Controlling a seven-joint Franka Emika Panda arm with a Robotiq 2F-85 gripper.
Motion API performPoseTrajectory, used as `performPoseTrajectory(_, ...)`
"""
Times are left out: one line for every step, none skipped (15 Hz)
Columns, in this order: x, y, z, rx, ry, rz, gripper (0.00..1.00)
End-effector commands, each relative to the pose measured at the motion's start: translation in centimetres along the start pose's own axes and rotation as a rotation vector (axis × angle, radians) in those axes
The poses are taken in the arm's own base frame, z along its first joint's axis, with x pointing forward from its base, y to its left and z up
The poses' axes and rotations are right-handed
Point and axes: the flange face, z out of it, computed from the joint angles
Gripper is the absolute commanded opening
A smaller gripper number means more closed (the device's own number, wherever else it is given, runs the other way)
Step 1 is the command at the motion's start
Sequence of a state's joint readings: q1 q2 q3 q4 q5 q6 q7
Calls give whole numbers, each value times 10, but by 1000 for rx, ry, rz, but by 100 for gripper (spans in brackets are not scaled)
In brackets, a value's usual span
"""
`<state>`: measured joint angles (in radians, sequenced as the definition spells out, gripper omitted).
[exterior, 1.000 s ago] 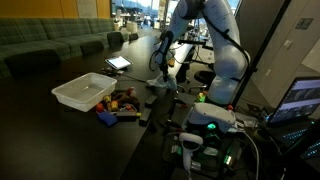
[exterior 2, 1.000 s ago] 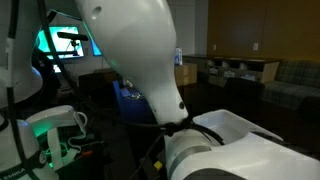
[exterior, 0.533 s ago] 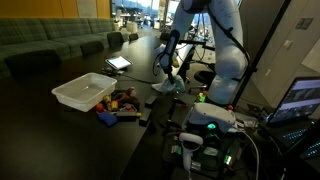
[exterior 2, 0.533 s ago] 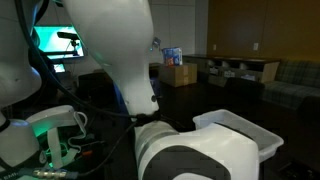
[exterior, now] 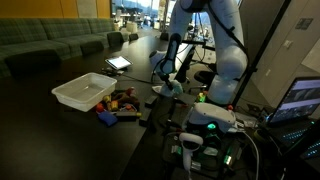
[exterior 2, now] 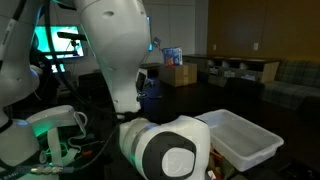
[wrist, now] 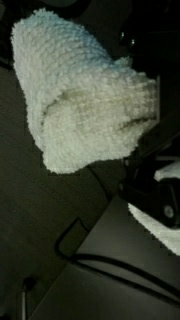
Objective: Pick up the towel, push the objects on the table to the left then place the towel inside the storage bin
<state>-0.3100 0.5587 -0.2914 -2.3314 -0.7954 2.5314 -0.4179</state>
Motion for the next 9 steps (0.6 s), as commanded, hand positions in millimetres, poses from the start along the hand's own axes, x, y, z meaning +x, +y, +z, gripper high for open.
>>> performPoseTrajectory(33, -29, -4, -12, 60, -59, 12)
performPoseTrajectory(42, -36, -5, -9, 73, -83, 11)
performPoseTrajectory(50, -44, -4, 0, 86, -113, 12)
performPoseTrajectory(57, -51, -3, 3, 95, -136, 12)
performPoseTrajectory(62, -57, -2, 8, 104, -156, 12)
performPoseTrajectory(67, -63, -1, 17, 113, -177, 12)
performPoseTrajectory(72, -69, 0, 21, 120, -197, 12)
performPoseTrajectory(77, -74, 2, 27, 125, -214, 12)
performPoseTrajectory(80, -79, 2, 36, 130, -232, 12)
